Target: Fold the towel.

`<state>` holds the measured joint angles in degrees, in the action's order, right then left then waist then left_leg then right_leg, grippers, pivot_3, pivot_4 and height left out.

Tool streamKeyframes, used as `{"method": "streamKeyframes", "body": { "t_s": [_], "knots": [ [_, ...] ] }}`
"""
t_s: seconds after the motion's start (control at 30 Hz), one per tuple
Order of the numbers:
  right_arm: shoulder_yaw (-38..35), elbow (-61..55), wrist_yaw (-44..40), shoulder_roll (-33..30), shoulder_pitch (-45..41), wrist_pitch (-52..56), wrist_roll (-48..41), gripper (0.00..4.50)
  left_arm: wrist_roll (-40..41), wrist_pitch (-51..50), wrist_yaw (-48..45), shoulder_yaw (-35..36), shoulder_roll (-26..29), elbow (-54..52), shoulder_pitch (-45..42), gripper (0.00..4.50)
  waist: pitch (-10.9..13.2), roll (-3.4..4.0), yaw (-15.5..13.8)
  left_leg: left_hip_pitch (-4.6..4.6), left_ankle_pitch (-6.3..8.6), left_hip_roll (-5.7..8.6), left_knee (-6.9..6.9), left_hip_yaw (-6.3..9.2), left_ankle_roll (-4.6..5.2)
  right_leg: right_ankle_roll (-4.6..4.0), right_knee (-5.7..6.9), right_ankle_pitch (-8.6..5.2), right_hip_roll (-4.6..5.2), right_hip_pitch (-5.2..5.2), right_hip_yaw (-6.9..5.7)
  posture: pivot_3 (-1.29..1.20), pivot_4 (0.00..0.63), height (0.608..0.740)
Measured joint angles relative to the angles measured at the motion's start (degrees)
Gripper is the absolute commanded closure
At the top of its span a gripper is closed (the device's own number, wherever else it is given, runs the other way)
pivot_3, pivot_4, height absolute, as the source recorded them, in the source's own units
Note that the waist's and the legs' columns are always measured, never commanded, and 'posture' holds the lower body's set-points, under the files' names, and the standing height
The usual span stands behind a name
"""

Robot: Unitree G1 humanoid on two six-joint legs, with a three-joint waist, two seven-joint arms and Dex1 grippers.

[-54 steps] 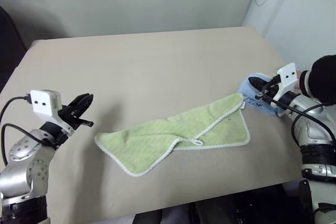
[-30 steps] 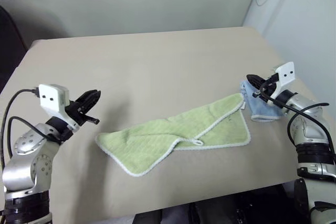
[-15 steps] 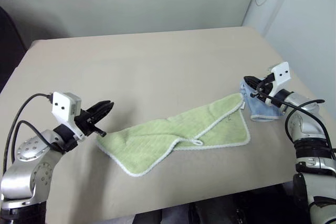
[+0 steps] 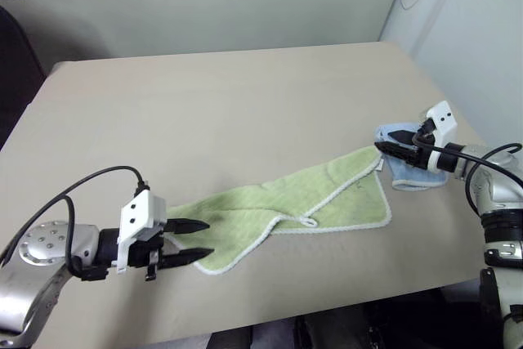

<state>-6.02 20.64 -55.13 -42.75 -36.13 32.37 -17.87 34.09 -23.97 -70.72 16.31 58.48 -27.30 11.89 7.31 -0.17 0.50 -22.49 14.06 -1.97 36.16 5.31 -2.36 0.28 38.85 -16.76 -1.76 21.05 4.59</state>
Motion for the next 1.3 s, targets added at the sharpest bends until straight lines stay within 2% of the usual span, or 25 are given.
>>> {"method": "streamKeyframes", "body": {
  "t_s": [0.13, 0.33, 0.5, 0.73, 0.83, 1.13, 1.17, 1.3],
  "knots": [
    [-1.29, -5.05, 0.75, -0.15, 0.18, 11.46, -4.27, 0.67, -2.94, 5.06, -5.56, -1.27, 2.46, -0.02, 1.78, 0.96, 0.00, 0.00, 0.21, 0.00, 0.02, 0.00, 0.00, 0.02, 0.03, 0.00, -0.01, 0.00, 0.00, 0.01, 0.01, 0.00, 0.150, 0.740],
    [-2.33, -8.69, 5.14, -0.26, 0.24, 22.71, -6.21, 0.67, -8.82, 12.51, -9.16, -5.05, 3.56, 2.64, 0.62, 0.96, 0.00, 0.00, 0.32, -0.02, 0.06, -0.01, 0.00, 0.07, 0.10, 0.00, -0.01, 0.00, 0.00, 0.01, 0.00, 0.00, 0.150, 0.740],
    [-2.48, -13.17, 7.17, 0.67, 2.21, 26.39, -7.80, 0.67, -10.93, 15.01, -9.02, -6.79, 3.08, 4.37, -1.01, 0.96, 0.00, 0.00, 0.55, -0.05, 0.08, -0.01, 0.01, 0.08, 0.14, 0.01, -0.03, 0.00, 0.00, 0.03, 0.00, 0.00, 0.150, 0.740],
    [-2.43, -11.86, 12.48, 5.13, 1.03, 27.67, -7.63, 0.67, -12.85, 16.89, -7.72, -8.11, 1.69, 6.75, -1.97, 0.96, 0.00, 0.00, 0.86, -0.06, 0.10, -0.03, 0.00, 0.09, 0.16, 0.00, 0.00, 0.00, 0.00, 0.08, 0.00, 0.00, 0.150, 0.740],
    [-2.42, -9.56, 14.70, 7.27, -0.09, 27.44, -7.31, 1.20, -13.50, 17.91, -7.60, -8.30, 1.64, 7.26, -1.80, 0.93, 0.00, 0.00, 0.91, -0.07, 0.10, -0.03, 0.01, 0.09, 0.17, 0.00, 0.00, 0.00, 0.00, 0.11, 0.00, 0.00, 0.150, 0.740],
    [-2.47, -7.87, 16.97, 8.44, -1.84, 27.18, -7.27, 4.29, -15.59, 22.42, -6.45, -7.93, 1.48, 7.40, -0.10, 0.93, 0.00, 0.01, 0.85, -0.18, 0.11, -0.03, 0.03, 0.10, 0.19, 0.00, 0.01, 0.00, 0.00, 0.19, 0.00, 0.00, 0.150, 0.740],
    [-2.46, -7.88, 17.16, 8.48, -1.84, 27.14, -7.26, 4.47, -15.62, 23.11, -6.43, -7.92, 1.40, 7.39, -0.07, 0.93, 0.00, 0.01, 0.85, -0.18, 0.11, -0.03, 0.04, 0.10, 0.19, 0.00, 0.01, 0.00, 0.00, 0.19, 0.00, 0.00, 0.150, 0.740],
    [-2.47, -8.11, 18.30, 8.93, -1.72, 26.68, -7.24, 4.47, -15.72, 25.16, -6.77, -7.91, 1.47, 7.38, 0.83, 0.93, 0.00, 0.01, 0.94, -0.21, 0.11, -0.03, 0.03, 0.10, 0.19, 0.00, 0.02, 0.00, 0.00, 0.23, 0.00, 0.00, 0.150, 0.740]
  ]
}}
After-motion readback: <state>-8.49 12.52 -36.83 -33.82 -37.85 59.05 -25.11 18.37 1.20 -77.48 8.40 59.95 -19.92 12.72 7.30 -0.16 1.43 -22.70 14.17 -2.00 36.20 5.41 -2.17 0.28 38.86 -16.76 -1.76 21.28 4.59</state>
